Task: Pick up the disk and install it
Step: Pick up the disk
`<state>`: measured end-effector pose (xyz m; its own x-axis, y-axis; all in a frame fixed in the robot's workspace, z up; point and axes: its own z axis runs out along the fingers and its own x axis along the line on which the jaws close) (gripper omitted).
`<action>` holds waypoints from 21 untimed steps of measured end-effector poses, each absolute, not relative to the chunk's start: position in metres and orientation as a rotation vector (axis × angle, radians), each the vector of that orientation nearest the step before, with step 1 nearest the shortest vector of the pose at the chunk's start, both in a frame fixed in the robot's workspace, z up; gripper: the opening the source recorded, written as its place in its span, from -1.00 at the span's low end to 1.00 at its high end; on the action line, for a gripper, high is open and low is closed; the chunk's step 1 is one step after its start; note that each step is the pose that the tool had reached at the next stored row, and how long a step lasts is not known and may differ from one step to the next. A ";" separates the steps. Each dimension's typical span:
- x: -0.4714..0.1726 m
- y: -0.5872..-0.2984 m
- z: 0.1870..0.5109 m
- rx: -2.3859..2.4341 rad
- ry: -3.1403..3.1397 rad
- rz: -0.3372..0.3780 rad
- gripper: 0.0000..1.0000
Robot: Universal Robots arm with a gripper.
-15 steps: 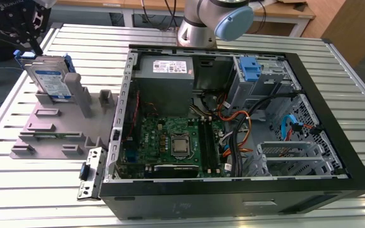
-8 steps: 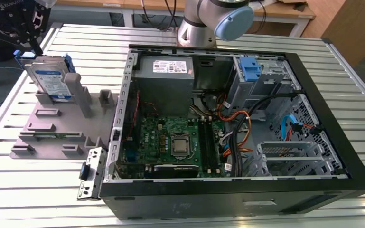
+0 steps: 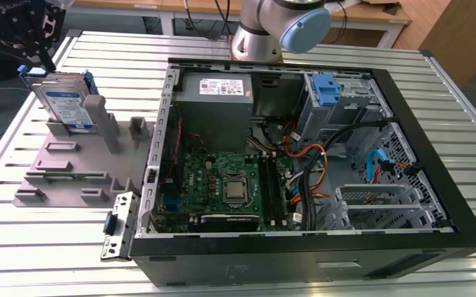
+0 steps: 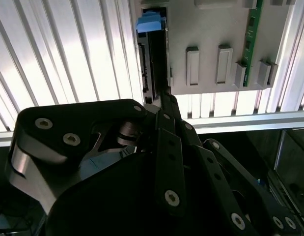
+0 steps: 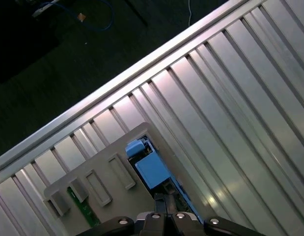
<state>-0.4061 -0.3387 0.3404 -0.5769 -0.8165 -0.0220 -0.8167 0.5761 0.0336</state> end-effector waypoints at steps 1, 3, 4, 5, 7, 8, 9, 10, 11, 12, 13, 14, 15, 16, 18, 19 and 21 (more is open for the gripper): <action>-0.406 -0.339 0.340 -1.462 2.776 0.063 -0.79; -0.406 -0.339 0.340 -1.502 2.755 0.063 -0.79; -0.406 -0.339 0.340 -1.524 2.743 0.063 -0.79; -0.406 -0.339 0.340 -1.544 2.733 0.063 -0.79; -0.406 -0.339 0.340 -1.559 2.724 0.063 -0.79; -0.406 -0.339 0.340 -1.559 2.724 0.063 -0.79; -0.406 -0.339 0.340 -1.560 2.724 0.063 -0.79; -0.406 -0.339 0.340 -1.560 2.724 0.063 -0.79; -0.406 -0.339 0.340 -1.559 2.724 0.063 -0.79; -0.406 -0.339 0.340 -1.560 2.724 0.063 -0.79; -0.406 -0.339 0.340 -1.564 2.721 0.063 -0.79; -0.406 -0.339 0.340 -1.575 2.715 0.063 -0.79; -0.406 -0.339 0.340 -1.591 2.706 0.063 -0.79; -0.406 -0.339 0.340 -1.612 2.694 0.063 -0.79; -0.406 -0.339 0.340 -1.661 2.665 0.063 -0.79; -0.406 -0.339 0.339 -1.684 2.651 0.063 -0.79; -0.406 -0.339 0.339 -1.732 2.620 0.063 -0.79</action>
<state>-0.4060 -0.3387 0.3392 -0.3920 -0.9197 -0.0219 -0.9197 0.3912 0.0337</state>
